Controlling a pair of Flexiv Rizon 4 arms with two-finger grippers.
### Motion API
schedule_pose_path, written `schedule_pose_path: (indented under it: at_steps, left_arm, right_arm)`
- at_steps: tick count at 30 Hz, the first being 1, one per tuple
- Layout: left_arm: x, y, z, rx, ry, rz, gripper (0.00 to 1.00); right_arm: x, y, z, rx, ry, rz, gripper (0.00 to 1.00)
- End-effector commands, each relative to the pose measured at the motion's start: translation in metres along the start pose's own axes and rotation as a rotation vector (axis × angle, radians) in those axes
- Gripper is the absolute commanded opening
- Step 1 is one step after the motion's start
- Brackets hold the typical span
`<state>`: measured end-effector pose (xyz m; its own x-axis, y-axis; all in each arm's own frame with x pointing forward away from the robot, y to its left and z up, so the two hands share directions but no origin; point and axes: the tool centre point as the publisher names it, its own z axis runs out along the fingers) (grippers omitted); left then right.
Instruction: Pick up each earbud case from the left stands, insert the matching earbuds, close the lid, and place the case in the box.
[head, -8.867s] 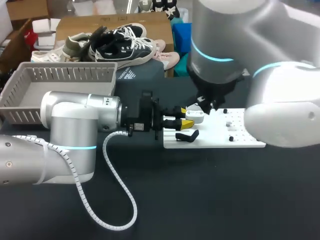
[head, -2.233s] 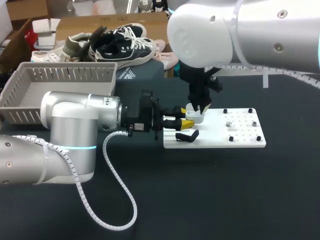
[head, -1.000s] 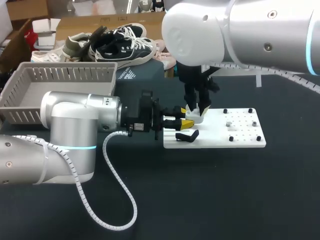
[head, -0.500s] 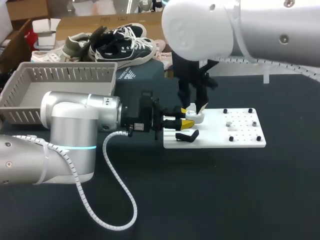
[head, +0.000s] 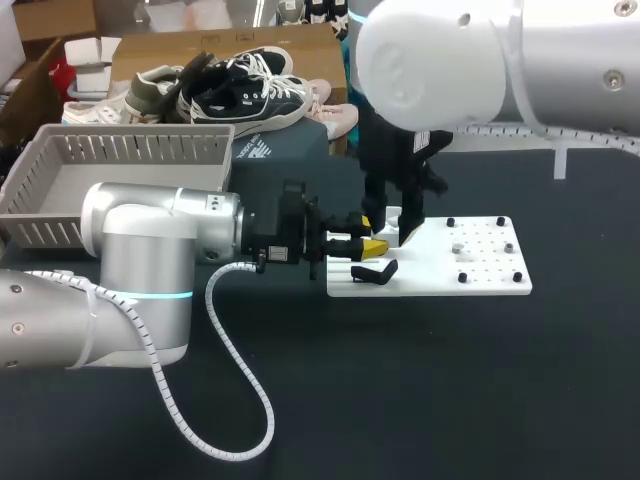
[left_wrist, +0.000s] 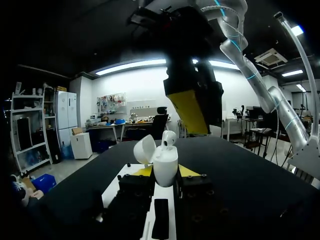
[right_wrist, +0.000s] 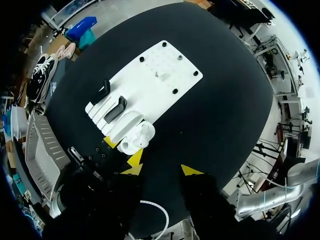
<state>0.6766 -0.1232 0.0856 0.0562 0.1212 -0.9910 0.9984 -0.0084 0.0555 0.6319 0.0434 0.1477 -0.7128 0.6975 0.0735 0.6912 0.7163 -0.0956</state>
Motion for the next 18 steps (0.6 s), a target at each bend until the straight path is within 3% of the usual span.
schedule_pose_path:
  at_steps: [1,18]
  left_arm:
    - [0.0,-0.001,0.0,-0.003,-0.001,0.001,0.0]
    - [0.0,-0.001,0.0,-0.003,-0.001,0.001,0.0]
  right_arm:
    - [-0.003,0.002,0.005,0.003,0.002,-0.002,0.41]
    - [-0.019,0.0,0.005,0.011,-0.032,0.029,0.41]
